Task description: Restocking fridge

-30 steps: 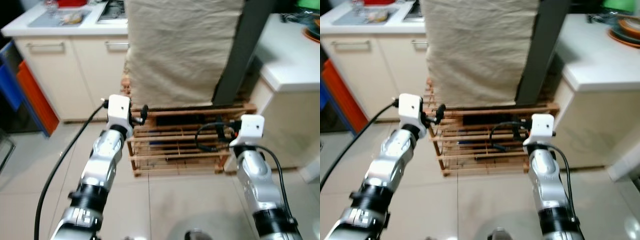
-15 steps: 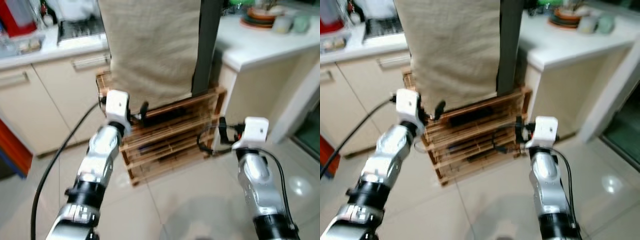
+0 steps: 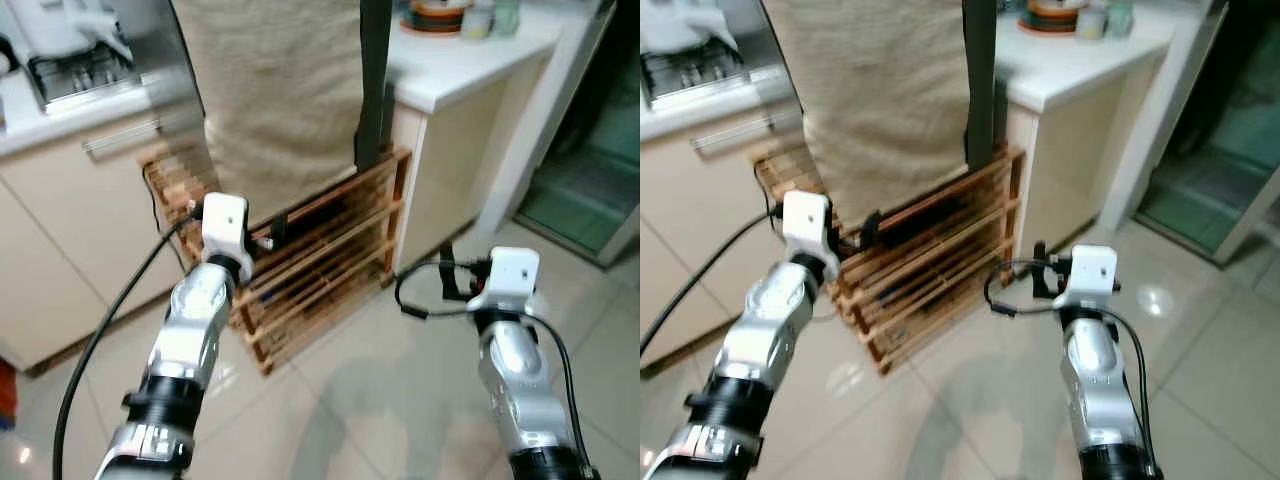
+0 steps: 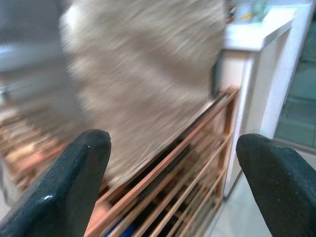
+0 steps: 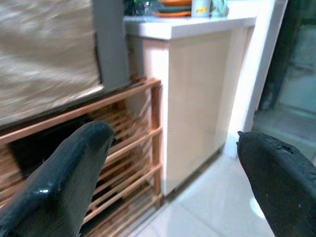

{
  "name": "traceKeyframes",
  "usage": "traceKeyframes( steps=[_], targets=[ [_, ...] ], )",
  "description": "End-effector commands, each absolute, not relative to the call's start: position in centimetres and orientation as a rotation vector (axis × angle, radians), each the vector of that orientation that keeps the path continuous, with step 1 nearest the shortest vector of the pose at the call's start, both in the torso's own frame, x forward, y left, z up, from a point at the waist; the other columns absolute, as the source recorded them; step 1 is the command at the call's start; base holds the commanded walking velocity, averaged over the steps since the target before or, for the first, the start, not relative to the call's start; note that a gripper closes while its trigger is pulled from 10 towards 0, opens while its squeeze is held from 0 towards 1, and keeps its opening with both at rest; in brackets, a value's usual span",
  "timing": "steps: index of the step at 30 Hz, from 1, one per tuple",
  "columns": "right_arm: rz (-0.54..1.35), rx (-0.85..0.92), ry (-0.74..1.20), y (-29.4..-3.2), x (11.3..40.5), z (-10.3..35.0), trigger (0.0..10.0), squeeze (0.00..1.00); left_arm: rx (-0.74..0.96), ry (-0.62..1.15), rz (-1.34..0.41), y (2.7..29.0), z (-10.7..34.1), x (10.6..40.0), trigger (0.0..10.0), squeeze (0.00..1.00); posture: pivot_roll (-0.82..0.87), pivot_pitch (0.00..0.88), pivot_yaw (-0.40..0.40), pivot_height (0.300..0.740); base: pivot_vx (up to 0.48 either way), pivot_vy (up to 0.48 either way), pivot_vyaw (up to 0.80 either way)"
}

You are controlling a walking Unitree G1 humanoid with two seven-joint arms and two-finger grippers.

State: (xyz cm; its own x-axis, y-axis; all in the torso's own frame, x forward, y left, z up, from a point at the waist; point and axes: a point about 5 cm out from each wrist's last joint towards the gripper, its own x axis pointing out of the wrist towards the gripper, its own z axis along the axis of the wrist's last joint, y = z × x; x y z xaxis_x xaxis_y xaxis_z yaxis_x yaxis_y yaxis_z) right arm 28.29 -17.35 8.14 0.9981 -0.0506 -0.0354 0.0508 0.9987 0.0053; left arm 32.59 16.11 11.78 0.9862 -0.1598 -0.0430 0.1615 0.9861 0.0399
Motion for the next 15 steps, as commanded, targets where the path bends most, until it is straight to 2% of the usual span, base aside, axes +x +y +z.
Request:
traceKeyframes(
  steps=[1, 15],
  targets=[
    [-0.037, 0.002, 0.02, -17.2, 28.3, 8.5, 10.0, 0.0, 0.018, 0.073, -0.13, 16.6, 11.4, 32.5, 10.0, 0.0, -0.14, 0.0, 0.069, 0.74, 0.0, 0.48, -0.73],
    [0.024, 0.0, 0.009, -15.7, 29.5, 9.0, 10.0, 0.0, -0.01, 0.052, -0.116, 16.1, 12.0, 32.9, 10.0, 0.0, -0.13, 0.0, 0.053, 0.74, 0.0, 0.48, -0.72]
  ],
)
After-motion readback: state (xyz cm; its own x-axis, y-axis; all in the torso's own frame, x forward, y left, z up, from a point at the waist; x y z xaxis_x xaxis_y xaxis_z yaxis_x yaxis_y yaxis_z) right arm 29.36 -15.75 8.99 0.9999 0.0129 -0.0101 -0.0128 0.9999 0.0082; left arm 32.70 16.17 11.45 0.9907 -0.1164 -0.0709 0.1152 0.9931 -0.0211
